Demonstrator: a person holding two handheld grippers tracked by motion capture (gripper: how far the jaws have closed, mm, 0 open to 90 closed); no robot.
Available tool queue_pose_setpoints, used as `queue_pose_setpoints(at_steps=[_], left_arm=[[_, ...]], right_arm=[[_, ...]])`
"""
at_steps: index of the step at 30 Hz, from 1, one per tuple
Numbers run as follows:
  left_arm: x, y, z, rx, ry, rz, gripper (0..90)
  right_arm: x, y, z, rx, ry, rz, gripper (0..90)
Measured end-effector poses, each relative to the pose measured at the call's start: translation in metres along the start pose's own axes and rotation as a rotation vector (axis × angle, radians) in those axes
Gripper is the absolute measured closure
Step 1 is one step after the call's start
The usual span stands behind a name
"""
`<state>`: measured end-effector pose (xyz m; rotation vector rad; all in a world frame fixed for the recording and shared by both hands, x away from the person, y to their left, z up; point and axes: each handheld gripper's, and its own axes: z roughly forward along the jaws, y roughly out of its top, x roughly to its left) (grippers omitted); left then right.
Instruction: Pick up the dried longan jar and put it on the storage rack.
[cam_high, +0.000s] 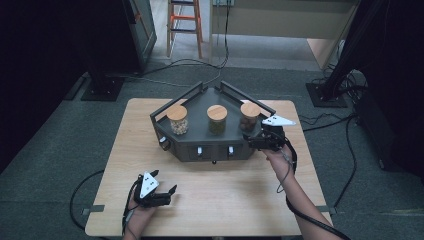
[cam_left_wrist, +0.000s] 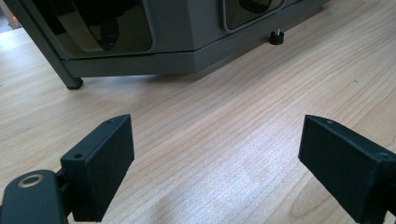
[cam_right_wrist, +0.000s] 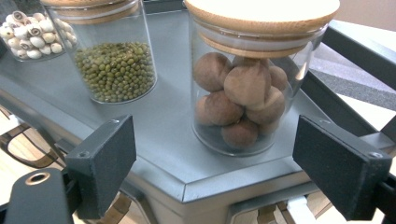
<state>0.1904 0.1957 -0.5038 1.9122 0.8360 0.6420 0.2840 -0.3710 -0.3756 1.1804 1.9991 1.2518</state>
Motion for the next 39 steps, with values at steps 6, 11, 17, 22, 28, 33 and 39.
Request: queue_pose_setpoints(at_steps=[6, 11, 17, 22, 28, 33, 39], left_arm=[[0.0, 0.0, 0.0, -0.001, 0.0, 0.0, 10.4], [0.0, 0.0, 0.0, -0.003, -0.001, 0.001, 10.4], [0.0, 0.0, 0.0, -0.002, 0.0, 0.0, 10.4], [0.0, 0.0, 0.0, -0.001, 0.0, 0.001, 10.3], [0.0, 0.0, 0.0, -0.001, 0.0, 0.0, 10.4], [-0.001, 0.0, 0.0, -0.001, 0.001, 0.003, 10.4], [0.0, 0.0, 0.0, 0.001, -0.001, 0.002, 10.4]], right_arm=[[0.001, -0.008, -0.005, -0.009, 0.003, -0.005, 13.5], [-0.001, -0.019, -0.009, -0.027, 0.027, -0.016, 13.5], [0.0, -0.029, -0.015, -0.038, 0.027, -0.019, 13.5], [-0.001, -0.038, -0.018, -0.055, 0.028, -0.002, 13.6], [-0.002, -0.045, -0.022, -0.064, 0.034, -0.004, 13.6], [-0.001, -0.051, -0.025, -0.065, 0.04, -0.001, 13.6], [0.0, -0.058, -0.028, -0.062, 0.054, 0.002, 13.6]])
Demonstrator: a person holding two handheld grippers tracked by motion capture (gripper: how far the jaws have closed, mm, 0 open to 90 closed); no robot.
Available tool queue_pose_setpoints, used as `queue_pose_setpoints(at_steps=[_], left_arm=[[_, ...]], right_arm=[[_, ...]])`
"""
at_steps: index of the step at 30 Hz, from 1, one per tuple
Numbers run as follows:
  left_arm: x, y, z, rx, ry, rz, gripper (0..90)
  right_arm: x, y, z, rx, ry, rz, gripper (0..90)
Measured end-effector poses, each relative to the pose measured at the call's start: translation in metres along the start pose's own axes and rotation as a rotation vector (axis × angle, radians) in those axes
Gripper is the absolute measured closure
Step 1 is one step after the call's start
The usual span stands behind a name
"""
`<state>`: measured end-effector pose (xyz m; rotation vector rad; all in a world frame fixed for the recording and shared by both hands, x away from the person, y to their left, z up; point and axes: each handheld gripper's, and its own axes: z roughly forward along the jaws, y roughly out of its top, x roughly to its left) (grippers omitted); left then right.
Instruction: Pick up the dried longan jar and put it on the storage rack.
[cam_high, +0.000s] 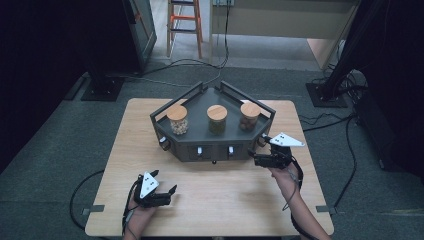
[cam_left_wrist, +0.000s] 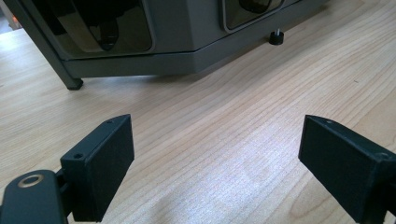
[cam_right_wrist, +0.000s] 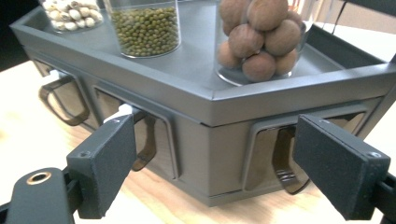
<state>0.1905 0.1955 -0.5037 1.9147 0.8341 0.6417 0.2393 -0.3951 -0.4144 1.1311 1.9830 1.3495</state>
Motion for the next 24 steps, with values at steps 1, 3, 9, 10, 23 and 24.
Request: queue_pose_setpoints(at_steps=[1, 3, 9, 10, 23, 24], left_arm=[[0.0, 0.0, 0.0, 0.002, -0.001, 0.001, 10.4], [0.0, 0.001, 0.0, 0.003, -0.001, 0.002, 10.4], [-0.001, 0.0, 0.0, 0.0, 0.002, 0.003, 10.4], [-0.001, 0.0, 0.0, 0.001, 0.002, 0.003, 10.4], [0.0, 0.0, 0.0, 0.0, 0.001, -0.001, 10.4], [0.0, 0.0, 0.0, -0.001, 0.001, -0.002, 10.4]], right_arm=[[-0.002, -0.002, -0.001, -0.007, 0.013, 0.011, 13.6], [-0.002, -0.004, -0.003, -0.013, 0.017, 0.018, 13.6], [-0.001, -0.008, -0.006, -0.012, 0.011, 0.012, 13.6], [-0.001, -0.009, -0.007, -0.012, 0.011, 0.013, 13.6], [0.006, -0.02, -0.01, -0.004, 0.001, -0.028, 13.8], [0.007, -0.021, -0.01, -0.004, 0.0, -0.033, 13.8]])
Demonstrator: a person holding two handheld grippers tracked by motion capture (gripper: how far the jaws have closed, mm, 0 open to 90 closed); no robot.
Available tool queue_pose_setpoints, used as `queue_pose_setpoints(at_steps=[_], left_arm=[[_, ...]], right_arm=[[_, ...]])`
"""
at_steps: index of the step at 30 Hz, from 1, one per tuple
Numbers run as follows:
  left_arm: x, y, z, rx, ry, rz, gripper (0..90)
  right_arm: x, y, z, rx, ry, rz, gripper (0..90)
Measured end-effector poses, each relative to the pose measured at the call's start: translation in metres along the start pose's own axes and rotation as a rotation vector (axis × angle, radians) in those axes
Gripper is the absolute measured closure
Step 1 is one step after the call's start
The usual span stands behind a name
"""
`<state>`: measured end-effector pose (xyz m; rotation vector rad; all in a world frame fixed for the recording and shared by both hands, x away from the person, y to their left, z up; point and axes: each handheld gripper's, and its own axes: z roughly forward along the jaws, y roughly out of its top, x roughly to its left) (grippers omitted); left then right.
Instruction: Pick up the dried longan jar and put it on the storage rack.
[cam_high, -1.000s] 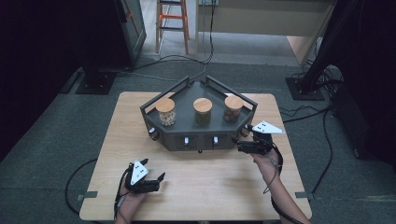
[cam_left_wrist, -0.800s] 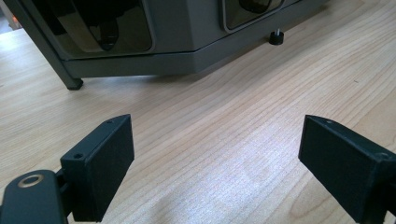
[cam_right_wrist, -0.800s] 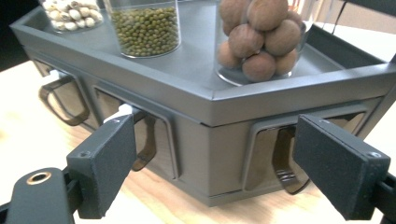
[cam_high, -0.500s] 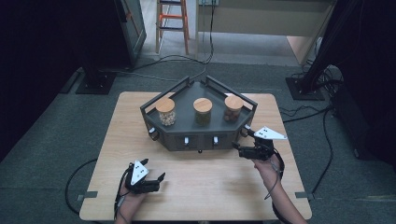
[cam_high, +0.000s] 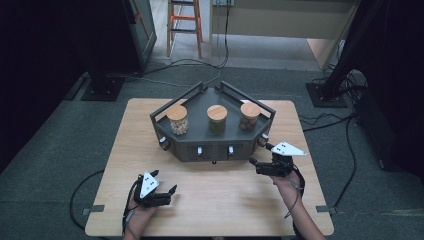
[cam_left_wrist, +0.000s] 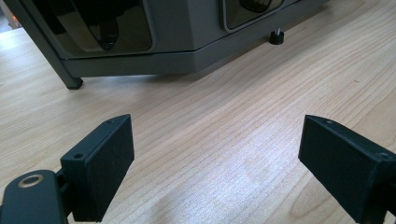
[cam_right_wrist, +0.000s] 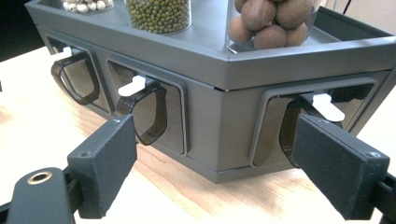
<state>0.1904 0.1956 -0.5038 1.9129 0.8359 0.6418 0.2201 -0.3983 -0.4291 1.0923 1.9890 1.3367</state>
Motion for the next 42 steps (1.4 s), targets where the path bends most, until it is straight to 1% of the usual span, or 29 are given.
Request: queue_pose_setpoints(at_steps=[10, 15, 25, 33, 39, 42], left_arm=[[0.0, 0.0, 0.0, -0.002, 0.001, 0.002, 10.4], [0.0, 0.0, 0.0, -0.001, 0.0, 0.001, 10.4], [-0.001, 0.0, 0.0, 0.0, 0.001, 0.005, 10.4], [-0.001, 0.0, 0.0, 0.002, 0.002, 0.01, 10.4], [-0.001, 0.0, 0.0, 0.002, 0.002, 0.009, 10.4], [-0.001, 0.0, 0.0, 0.002, 0.003, 0.011, 10.4]], right_arm=[[0.002, -0.007, -0.002, -0.004, 0.005, 0.004, 13.8], [0.003, -0.011, -0.002, 0.001, 0.003, -0.006, 13.9], [0.005, -0.022, -0.002, 0.003, 0.0, 0.011, 13.9], [0.006, -0.032, -0.002, 0.001, 0.003, 0.005, 13.9], [0.005, -0.038, -0.002, -0.004, 0.004, 0.018, 13.8], [0.006, -0.04, -0.002, -0.004, 0.005, 0.016, 13.9]])
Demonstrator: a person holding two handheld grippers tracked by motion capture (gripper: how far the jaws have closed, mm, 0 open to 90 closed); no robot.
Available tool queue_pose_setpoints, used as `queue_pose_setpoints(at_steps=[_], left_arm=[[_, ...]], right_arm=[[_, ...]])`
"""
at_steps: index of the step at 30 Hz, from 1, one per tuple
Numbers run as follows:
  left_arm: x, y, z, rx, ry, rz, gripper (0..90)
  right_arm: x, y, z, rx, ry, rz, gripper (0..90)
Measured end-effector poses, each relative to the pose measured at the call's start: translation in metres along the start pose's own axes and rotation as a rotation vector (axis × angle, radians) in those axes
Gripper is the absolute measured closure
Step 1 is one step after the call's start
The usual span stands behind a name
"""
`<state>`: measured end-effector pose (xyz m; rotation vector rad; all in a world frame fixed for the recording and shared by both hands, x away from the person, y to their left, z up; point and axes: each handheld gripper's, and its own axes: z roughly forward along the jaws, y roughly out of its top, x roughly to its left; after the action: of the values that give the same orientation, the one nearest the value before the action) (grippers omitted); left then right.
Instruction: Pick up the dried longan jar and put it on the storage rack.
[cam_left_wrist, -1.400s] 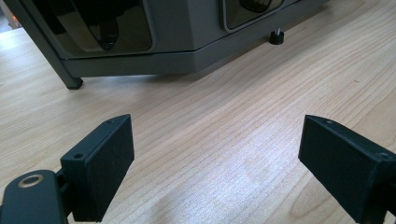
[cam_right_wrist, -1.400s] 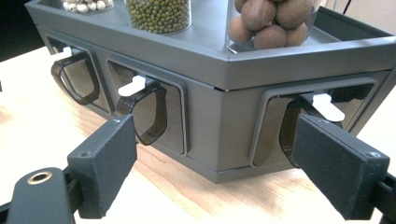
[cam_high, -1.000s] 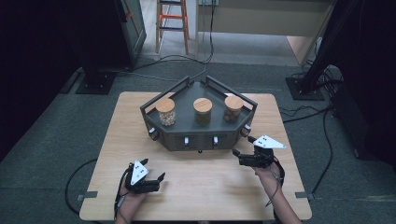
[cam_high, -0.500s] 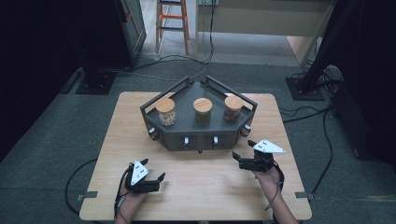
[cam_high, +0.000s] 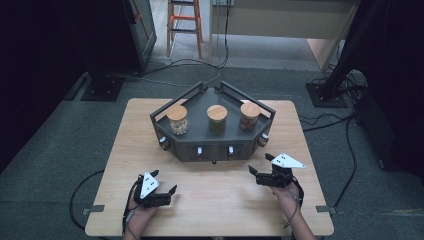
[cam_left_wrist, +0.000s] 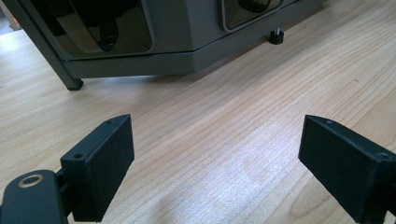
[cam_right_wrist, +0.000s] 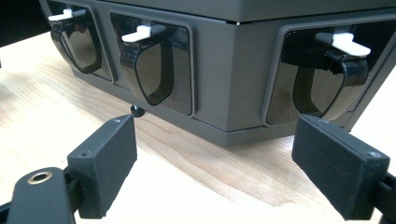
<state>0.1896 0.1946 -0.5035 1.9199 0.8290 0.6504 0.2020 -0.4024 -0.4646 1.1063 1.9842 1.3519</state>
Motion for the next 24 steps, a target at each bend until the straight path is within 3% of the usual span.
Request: queue_pose_setpoints(at_steps=[24], left_arm=[[0.0, 0.0, 0.0, 0.002, 0.0, 0.0, 10.4]], right_arm=[[0.001, -0.022, 0.005, -0.006, 0.001, 0.014, 13.8]])
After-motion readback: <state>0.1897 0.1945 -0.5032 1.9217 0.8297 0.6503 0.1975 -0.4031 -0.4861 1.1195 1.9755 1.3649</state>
